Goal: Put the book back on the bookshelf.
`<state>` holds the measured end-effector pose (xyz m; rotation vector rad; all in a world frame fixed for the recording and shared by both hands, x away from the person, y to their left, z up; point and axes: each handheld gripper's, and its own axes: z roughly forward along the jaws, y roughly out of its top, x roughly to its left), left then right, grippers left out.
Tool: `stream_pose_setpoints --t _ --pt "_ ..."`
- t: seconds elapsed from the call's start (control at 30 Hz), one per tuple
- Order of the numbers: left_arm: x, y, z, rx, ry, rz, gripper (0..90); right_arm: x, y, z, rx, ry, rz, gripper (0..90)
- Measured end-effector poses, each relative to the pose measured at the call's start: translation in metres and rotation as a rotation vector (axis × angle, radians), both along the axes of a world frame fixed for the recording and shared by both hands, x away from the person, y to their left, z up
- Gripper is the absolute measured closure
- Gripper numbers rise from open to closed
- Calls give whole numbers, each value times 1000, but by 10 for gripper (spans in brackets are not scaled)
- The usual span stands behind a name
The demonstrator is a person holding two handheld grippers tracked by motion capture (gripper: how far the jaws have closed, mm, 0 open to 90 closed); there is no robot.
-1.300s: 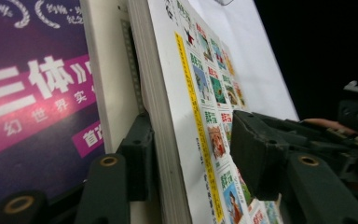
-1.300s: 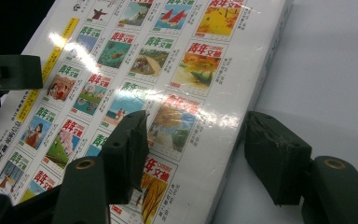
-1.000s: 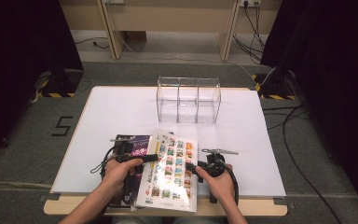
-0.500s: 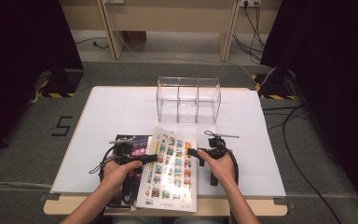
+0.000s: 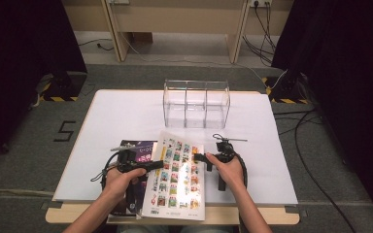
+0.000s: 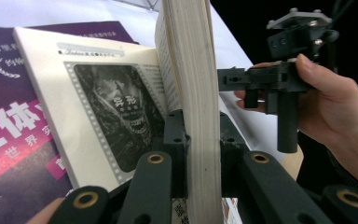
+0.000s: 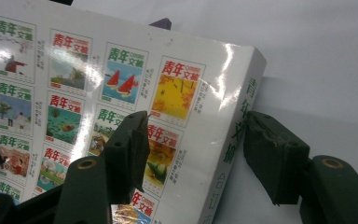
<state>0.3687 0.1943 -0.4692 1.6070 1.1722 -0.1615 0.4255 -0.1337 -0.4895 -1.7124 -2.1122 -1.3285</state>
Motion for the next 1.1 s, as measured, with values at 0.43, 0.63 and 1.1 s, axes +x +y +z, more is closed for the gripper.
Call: stream_pose_setpoints --t 0.43,0.63,1.1 --pt "-2 7 -3 -59 -9 -14 784 10 0 -5 69 45 16 382" --pt "-2 9 -4 -90 -6 -26 783 13 3 -6 94 55 18 373" --pt "7 11 -13 12 104 -1 777 16 0 -5 135 117 5 530"
